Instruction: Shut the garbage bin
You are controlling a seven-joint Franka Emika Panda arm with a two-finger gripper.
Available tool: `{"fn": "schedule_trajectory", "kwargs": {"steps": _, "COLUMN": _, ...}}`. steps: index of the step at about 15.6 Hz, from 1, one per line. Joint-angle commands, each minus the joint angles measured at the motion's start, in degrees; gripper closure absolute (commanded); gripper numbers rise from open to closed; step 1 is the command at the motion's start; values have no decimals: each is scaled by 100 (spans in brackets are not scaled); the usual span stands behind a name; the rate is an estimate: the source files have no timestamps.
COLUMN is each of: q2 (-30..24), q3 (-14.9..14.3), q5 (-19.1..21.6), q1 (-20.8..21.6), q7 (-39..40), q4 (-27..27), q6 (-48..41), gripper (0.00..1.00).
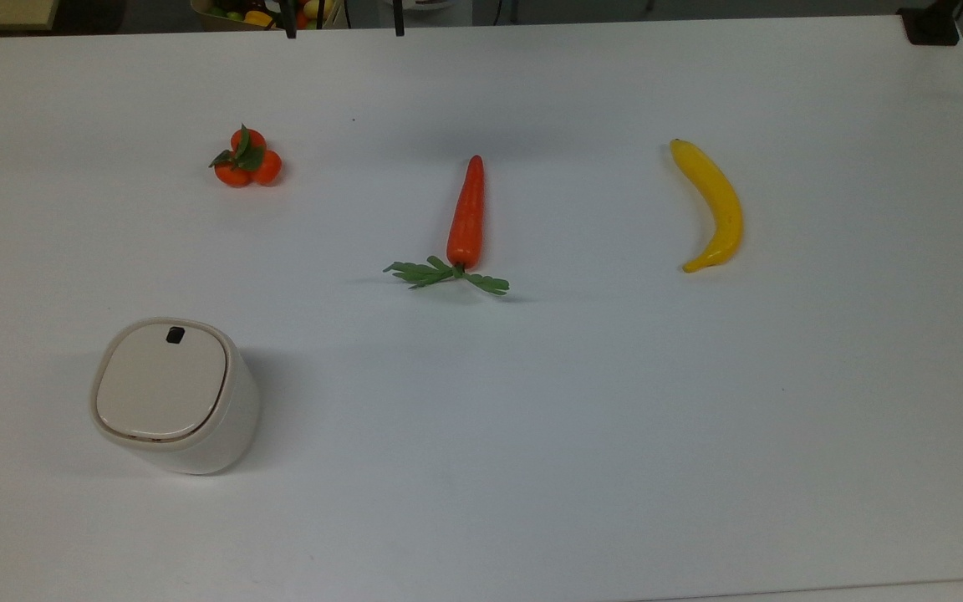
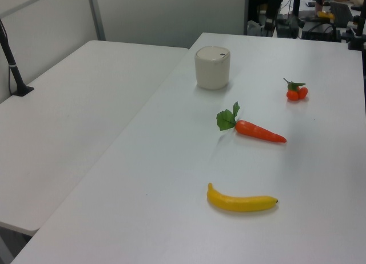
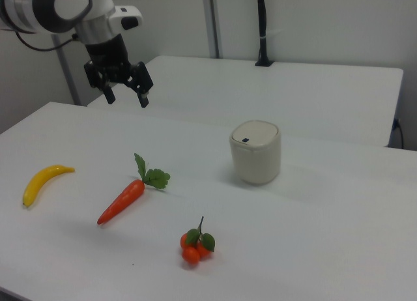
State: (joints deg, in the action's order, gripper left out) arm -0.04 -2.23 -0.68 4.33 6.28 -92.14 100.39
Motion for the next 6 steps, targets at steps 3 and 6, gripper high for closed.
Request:
{"fn": "schedule_trajectory", "kwargs": {"steps": 3, "q2": -155, "q3": 29, "q5": -2, "q1": -2, "q7": 216, "q4": -234, "q6": 130, "gripper": 0}}
{"fn": "schedule_trajectory", "kwargs": {"steps": 6, "q2": -155, "q3": 29, "q5": 121, "q1": 15, "q7": -3, "q4": -225, "q6": 121, "gripper": 0}}
